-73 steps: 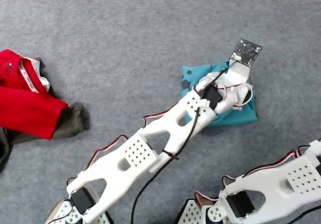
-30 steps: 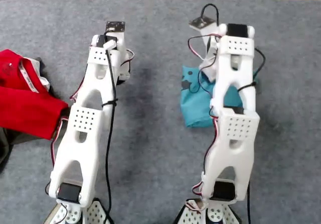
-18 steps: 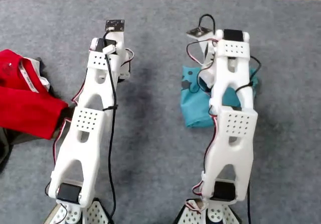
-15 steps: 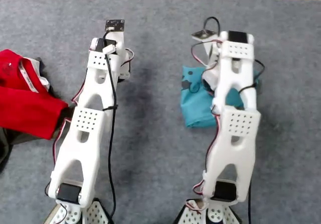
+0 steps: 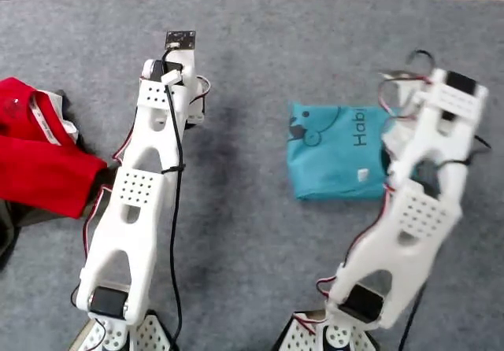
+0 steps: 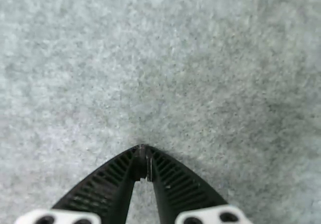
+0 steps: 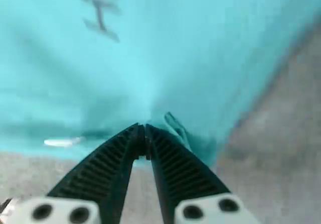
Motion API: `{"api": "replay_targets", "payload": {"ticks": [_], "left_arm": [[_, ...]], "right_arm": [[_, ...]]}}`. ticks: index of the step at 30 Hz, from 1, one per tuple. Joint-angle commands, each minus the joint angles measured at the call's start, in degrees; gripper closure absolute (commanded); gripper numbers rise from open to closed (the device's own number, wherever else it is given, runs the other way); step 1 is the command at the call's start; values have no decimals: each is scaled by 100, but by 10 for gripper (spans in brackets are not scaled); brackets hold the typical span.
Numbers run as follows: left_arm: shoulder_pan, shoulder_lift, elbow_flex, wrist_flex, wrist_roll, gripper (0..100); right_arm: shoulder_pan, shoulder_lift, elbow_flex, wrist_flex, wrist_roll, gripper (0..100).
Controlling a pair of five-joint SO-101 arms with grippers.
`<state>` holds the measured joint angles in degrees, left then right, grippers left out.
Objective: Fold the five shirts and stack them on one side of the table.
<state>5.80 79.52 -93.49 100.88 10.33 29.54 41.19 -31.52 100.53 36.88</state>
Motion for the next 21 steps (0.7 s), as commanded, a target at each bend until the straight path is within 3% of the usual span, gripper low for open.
{"api": "replay_targets", "payload": {"ticks": [1,7,12,17,21], "left_arm": [[-22,-18,-171,0,-70,971],[-22,-18,-189,0,-70,971],[136,-53,-207,-35,0,971],[980,-246,-207,-149,-167,971],[1895,-721,-154,-703,-536,971]], "right_arm": [[686,-822,277,-9,9,984],[1029,-1534,145,53,167,984],[264,-2167,295,44,35,984],[-123,-2026,708,-97,-360,984],[360,-1710,1209,-316,-343,984]]}}
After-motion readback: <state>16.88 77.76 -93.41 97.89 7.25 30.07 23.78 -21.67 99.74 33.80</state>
